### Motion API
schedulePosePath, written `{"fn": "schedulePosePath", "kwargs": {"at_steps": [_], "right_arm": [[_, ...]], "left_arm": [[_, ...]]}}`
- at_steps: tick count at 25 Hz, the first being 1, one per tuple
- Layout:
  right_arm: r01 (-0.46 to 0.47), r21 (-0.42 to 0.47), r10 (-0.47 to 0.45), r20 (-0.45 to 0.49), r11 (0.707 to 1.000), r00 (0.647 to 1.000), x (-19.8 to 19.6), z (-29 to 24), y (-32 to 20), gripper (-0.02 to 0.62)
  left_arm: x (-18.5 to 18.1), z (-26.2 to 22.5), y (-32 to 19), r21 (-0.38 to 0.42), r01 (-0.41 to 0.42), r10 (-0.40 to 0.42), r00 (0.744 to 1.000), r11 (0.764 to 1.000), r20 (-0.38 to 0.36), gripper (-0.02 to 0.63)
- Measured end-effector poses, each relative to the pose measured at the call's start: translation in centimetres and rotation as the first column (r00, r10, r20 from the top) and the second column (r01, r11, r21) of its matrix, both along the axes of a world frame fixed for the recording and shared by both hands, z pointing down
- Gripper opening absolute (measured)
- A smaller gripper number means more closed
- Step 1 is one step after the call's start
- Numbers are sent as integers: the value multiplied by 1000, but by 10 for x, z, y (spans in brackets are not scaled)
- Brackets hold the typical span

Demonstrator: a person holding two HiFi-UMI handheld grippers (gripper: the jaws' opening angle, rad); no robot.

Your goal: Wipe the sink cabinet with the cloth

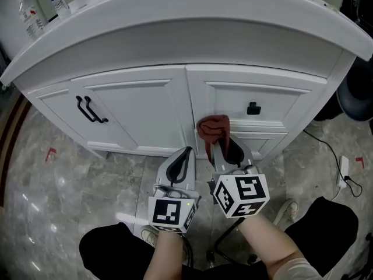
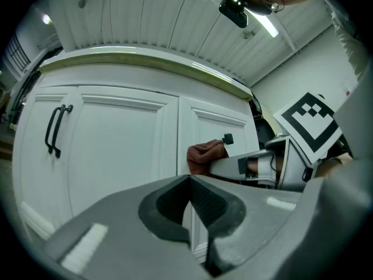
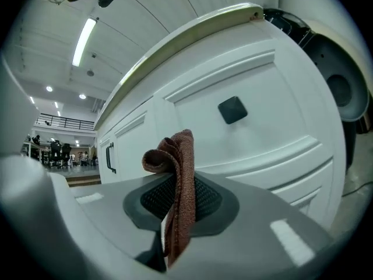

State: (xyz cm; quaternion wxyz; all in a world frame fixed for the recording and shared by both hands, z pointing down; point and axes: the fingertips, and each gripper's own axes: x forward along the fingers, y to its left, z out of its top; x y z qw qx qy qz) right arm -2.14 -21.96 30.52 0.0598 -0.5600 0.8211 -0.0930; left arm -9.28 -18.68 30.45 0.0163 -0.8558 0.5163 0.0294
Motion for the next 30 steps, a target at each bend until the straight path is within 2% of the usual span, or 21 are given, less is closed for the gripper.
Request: {"fn": "schedulePosePath", "kwargs": {"at_steps": [4, 7, 13, 20, 30], "right_arm": [[38, -12, -38, 10, 999, 999, -30, 6, -8, 83], [36, -10, -36, 7, 999, 999, -37, 8, -13, 83], [-44, 25, 43, 40, 999, 998, -2, -3, -22, 83], [-102, 30, 100, 52, 994, 994, 43, -8, -19, 84], [-165, 22, 163, 69, 986, 984, 94, -10, -13, 83]], "left_arm": [[-23, 7, 0, -12, 34, -35, 999, 999, -13, 0], [-32, 10, 1, -23, 43, -44, 999, 999, -19, 0], [-32, 22, 3, -45, 25, -26, 999, 999, -26, 0], [-3, 21, 3, -46, -25, 23, 999, 999, -28, 0], [57, 20, 3, -29, -127, 127, 992, 992, 3, 0]]}}
